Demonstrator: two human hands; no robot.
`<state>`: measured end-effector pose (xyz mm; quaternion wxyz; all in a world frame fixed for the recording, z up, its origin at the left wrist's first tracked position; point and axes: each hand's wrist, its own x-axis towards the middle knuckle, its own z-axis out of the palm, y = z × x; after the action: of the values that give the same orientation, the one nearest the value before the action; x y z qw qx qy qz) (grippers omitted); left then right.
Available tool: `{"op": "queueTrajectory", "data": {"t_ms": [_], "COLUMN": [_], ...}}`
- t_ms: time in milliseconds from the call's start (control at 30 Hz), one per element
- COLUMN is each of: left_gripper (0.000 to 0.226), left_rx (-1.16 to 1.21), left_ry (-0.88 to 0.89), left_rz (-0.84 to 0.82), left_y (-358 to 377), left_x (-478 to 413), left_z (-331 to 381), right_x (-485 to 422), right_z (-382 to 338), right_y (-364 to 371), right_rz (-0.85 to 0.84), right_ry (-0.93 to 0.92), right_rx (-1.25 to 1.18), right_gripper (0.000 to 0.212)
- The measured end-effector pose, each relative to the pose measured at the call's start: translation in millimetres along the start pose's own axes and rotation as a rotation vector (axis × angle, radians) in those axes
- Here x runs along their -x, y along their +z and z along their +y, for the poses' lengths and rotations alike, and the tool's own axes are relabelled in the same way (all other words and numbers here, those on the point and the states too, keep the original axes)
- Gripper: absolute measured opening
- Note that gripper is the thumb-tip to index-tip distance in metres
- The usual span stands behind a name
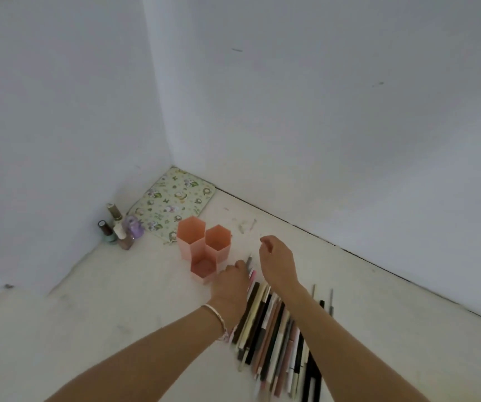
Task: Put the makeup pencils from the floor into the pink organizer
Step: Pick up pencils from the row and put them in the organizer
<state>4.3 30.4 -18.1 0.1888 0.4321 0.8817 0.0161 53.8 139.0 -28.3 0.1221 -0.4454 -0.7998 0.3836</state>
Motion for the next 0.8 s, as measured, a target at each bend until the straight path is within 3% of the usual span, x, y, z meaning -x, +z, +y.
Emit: {"op": "queueTrajectory", "data": {"t_ms": [100, 167, 267, 367, 467, 600, 800], "left_gripper": [0.022, 0.035, 0.064, 0.062, 0.055, 0.051, 0.046], "left_rx": [0.305, 0.471, 0.727, 0.865, 0.952, 0.979, 0.774], "left_ry": [0.094, 0.091, 0.081, 0.096, 0.099, 0.093, 0.128], "left_rz": [0.074, 0.167, 0.296, 0.502, 0.721, 0.871, 0.67], "left_y": [-36, -69, -110, -137, -155, -158, -104], "left_x": [0, 2, 5, 7, 7, 2, -16], "left_z": [-8, -19, -39, -63, -90, -120, -127], "right_x": [-14, -17, -15, -8, -10, -21, -7], "right_z": [-3, -7, -8, -5, -10, -32, -81], "right_y": [4, 10, 24, 38, 35, -4, -53], "right_rz": [-0.019, -0.071, -0.117, -0.107, -0.08, 0.24, 0.528], "right_ry": [0.103, 0.169, 0.107, 0.049, 0.159, 0.254, 0.135], "right_rx": [0.036, 0.137, 0.421, 0.478, 0.238, -0.211, -0.567], "right_gripper": [0.031, 0.031, 0.033, 0.024, 0.021, 0.017, 0.016]}}
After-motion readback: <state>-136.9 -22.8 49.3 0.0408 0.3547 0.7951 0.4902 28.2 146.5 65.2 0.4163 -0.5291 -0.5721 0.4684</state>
